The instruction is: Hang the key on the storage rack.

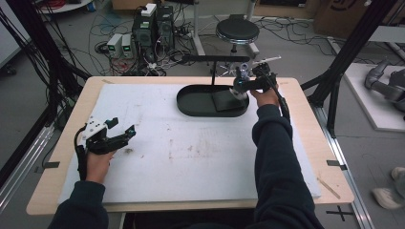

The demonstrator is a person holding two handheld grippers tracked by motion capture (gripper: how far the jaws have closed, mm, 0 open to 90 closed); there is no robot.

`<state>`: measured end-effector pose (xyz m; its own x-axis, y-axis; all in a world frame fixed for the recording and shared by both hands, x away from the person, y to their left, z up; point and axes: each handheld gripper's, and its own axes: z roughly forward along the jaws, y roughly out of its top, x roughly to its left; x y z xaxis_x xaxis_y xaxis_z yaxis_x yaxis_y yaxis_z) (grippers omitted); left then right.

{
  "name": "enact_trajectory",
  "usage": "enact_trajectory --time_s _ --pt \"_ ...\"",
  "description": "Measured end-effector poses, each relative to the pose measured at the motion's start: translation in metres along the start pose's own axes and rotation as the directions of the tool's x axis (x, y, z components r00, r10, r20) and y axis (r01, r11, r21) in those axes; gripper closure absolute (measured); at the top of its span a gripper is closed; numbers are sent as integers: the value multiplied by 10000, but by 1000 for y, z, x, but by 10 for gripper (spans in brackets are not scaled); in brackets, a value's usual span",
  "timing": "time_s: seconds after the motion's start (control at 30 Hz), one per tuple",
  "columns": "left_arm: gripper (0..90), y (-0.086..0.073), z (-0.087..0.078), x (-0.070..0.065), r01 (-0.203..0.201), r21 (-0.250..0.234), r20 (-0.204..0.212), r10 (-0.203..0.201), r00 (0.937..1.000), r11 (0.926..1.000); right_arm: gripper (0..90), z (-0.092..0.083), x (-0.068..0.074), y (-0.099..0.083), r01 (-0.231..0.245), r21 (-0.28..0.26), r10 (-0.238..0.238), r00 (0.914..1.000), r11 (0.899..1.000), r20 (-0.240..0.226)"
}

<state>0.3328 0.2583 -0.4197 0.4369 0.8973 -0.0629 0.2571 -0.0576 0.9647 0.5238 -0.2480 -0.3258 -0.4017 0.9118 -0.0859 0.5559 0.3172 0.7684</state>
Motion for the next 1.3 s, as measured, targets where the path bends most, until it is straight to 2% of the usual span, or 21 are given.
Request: enact_trajectory --time_s 0.03,0.07,0.1,0.13,0.17,0.23,0.27,0.3,0.37,0.4,0.43,0.47,0.53,0.57,0.6,0.77,0.87,1.03,1.13,1.23,1.3 --pt "251 0 0 0 39 -19 4 -39 10000 10000 225 -9 -1 -2 324 85 -320 9988 9994 -375" --pt "251 0 0 0 39 -19 4 -39 10000 10000 226 -14 -2 -3 386 81 -380 9974 9992 -613" --pt "251 0 0 0 2 -3 -6 -2 10000 10000 226 -14 -2 -3 386 81 -380 9974 9992 -613" --pt "251 0 0 0 10 11 10 -10 10000 10000 228 -26 -2 -7 555 73 -545 9935 9984 -1000" --pt "251 0 0 0 10 10 11 -10 10000 10000 228 -26 -2 -7 555 73 -545 9935 9984 -1000" --pt "250 0 -1 0 42 -4 11 -42 10000 10000 248 -40 -3 -16 685 -447 -738 9890 9966 -1281" --pt "251 0 -1 0 44 -2 9 -44 10000 10000 247 -46 -3 -22 642 -509 -708 9873 9966 -1422" --pt "251 0 -1 -1 41 7 19 -41 10000 10000 241 -58 -5 -35 555 -696 -661 9849 9960 -1600" --pt "251 0 -1 0 54 7 26 -54 10000 10000 231 -64 -6 -42 521 -591 -614 9836 9969 -1697" --pt "251 -1 0 -1 99 -39 48 -99 9999 9999 211 -68 -5 -49 574 -330 -619 9854 9978 -1585" --pt "250 -1 0 -1 141 -64 36 -141 9999 9999 212 -78 -2 -67 788 -468 -852 9844 9958 -1541" --pt "250 -1 0 -1 145 -76 49 -145 9999 9999 212 -78 -2 -67 788 -468 -852 9844 9958 -1541" --pt "249 -1 1 -1 121 -29 52 -121 9999 9999 212 -86 2 -87 1002 -883 -1127 9823 9910 -1494" --pt "247 -1 1 -1 142 -39 72 -142 9999 9999 212 -91 6 -106 1125 -989 -1256 9825 9887 -1373" --pt "247 -1 2 -2 115 -24 71 -115 9999 9999 212 -91 6 -106 1125 -989 -1256 9825 9887 -1373" --pt "245 -1 4 -4 77 -14 113 -77 9999 10000 212 -100 15 -154 1202 -1686 -1422 9819 9783 -1254" --pt "245 0 5 -5 83 -42 62 -83 9999 10000 211 -101 16 -163 1250 -1799 -1478 9818 9757 -1193" --pt "245 0 8 -6 63 -30 31 -63 10000 10000 212 -99 16 -168 1333 -1649 -1526 9821 9773 -1107" --pt "245 0 8 -6 43 -17 20 -43 10000 10000 212 -95 13 -170 1261 -1368 -1414 9840 9825 -1086" --pt "245 0 7 -6 33 -44 25 -33 10000 10000 212 -95 8 -174 913 -1326 -1052 9892 9870 -1017" --pt "245 0 7 -6 30 -50 36 -30 10000 10000 212 -96 7 -174 861 -1352 -997 9903 9871 -971"
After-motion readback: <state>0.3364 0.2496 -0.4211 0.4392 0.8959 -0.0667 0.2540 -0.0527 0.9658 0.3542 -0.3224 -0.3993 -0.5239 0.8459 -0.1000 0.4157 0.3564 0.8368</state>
